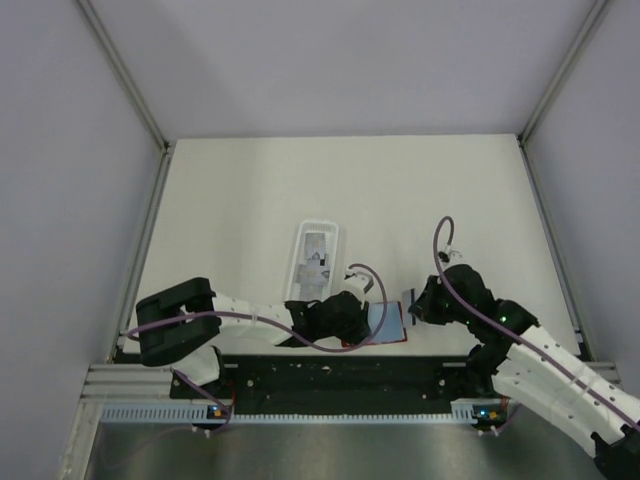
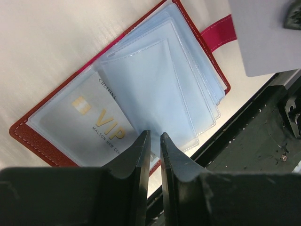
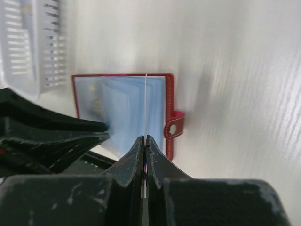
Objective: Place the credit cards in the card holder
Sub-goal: Insert the credit card into the card slot.
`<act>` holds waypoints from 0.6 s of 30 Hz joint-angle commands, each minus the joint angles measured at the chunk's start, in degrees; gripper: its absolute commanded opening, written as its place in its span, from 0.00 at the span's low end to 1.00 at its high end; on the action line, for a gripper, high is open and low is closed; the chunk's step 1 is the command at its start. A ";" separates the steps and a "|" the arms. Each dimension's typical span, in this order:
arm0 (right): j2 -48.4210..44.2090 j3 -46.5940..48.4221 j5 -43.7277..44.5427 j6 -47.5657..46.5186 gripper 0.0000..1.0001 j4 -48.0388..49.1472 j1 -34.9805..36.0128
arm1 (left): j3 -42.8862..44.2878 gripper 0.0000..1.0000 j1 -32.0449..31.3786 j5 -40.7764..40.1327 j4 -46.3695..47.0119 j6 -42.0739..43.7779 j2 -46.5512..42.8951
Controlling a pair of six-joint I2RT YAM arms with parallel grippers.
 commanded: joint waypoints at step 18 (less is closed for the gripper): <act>-0.67 -6.23 -8.99 7.60 0.00 13.86 0.12 | -1.15 0.20 -0.23 -1.26 -0.37 -0.35 -0.52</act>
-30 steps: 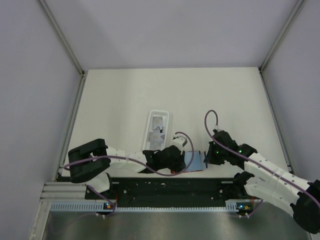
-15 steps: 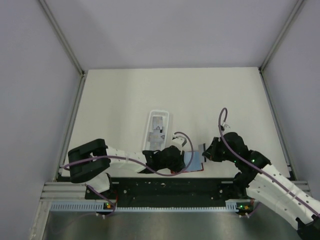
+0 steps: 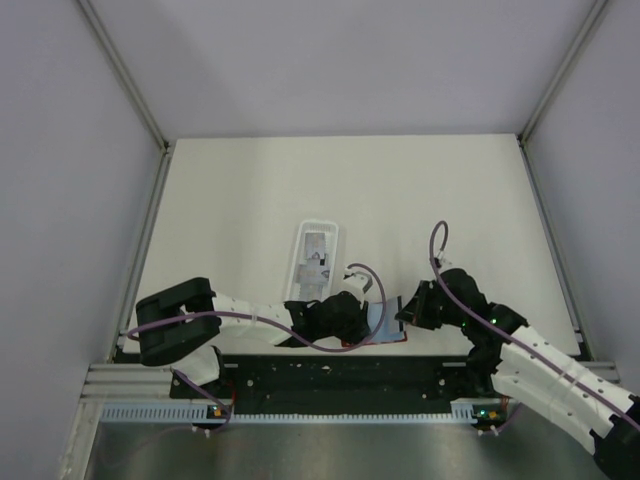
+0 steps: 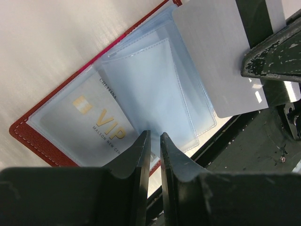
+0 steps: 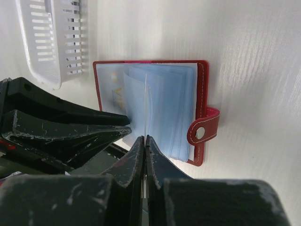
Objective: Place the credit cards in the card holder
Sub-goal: Insert the credit card into the card slot.
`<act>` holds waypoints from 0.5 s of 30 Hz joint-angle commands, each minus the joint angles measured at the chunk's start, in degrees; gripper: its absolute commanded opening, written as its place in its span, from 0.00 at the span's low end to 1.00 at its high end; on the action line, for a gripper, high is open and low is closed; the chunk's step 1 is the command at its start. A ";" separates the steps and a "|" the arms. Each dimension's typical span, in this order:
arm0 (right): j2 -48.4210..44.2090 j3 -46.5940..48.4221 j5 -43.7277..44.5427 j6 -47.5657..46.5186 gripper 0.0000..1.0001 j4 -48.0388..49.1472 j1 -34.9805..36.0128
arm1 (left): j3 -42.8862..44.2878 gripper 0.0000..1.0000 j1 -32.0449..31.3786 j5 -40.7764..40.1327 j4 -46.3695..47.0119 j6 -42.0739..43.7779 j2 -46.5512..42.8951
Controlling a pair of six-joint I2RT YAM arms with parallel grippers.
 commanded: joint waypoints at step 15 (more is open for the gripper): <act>4.92 -1.10 0.60 1.94 0.00 4.52 0.12 | -0.98 0.20 -0.23 -1.48 -1.35 -0.13 -0.94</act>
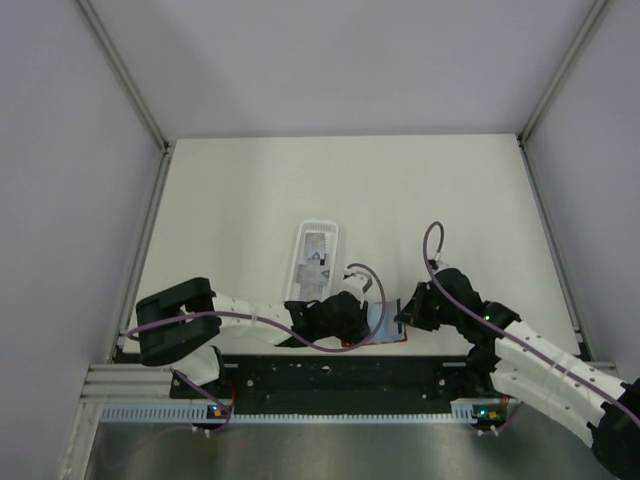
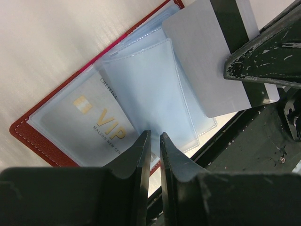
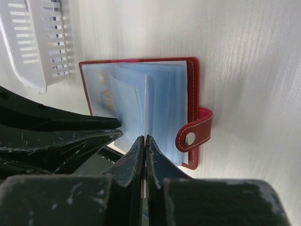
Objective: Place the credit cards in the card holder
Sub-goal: Insert the credit card into the card slot.
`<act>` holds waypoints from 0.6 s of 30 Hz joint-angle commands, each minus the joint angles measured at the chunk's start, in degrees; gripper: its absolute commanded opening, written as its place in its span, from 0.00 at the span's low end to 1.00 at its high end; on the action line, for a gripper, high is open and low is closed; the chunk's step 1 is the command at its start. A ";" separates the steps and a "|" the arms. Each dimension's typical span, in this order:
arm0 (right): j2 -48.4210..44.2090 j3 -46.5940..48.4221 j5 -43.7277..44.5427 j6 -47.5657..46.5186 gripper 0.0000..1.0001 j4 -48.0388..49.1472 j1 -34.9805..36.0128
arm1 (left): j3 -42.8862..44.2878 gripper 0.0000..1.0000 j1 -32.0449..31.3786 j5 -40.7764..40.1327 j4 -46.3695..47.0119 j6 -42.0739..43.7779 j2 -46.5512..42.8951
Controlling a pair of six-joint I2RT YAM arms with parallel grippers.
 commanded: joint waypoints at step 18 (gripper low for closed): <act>2.40 -2.60 -7.53 -0.66 0.00 12.31 0.30 | 0.33 0.19 -0.15 -2.58 -2.12 0.42 -3.39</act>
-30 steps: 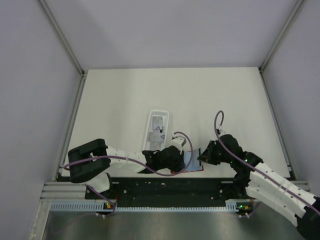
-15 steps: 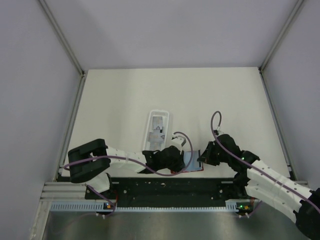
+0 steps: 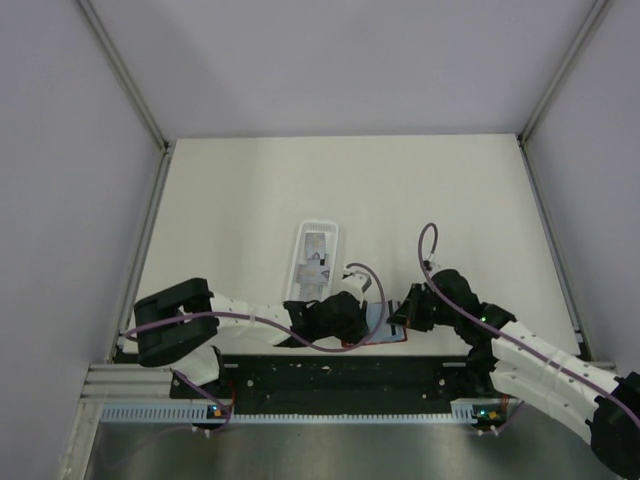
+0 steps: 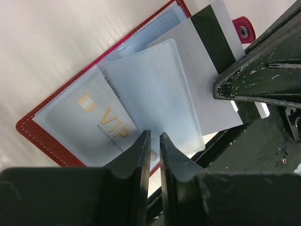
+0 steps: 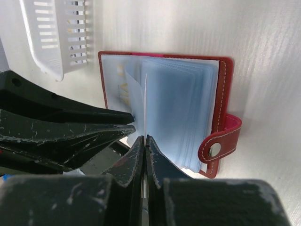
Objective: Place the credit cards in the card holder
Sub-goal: Insert the credit card into the card slot.
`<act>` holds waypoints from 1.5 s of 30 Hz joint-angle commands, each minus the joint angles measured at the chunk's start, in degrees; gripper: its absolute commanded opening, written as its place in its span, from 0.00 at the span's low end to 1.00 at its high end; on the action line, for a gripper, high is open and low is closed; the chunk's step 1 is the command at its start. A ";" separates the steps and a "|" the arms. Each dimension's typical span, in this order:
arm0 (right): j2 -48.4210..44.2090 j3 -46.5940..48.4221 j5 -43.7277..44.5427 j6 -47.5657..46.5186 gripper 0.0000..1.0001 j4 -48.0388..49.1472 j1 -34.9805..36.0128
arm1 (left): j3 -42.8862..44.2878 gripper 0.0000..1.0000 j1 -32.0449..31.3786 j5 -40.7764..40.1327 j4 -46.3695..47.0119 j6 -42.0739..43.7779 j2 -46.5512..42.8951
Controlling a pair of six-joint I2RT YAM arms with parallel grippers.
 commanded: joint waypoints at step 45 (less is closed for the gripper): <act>2.11 -0.33 0.79 -1.04 0.00 8.55 2.14 | -4.23 0.17 4.68 -17.06 -13.44 -6.52 -10.94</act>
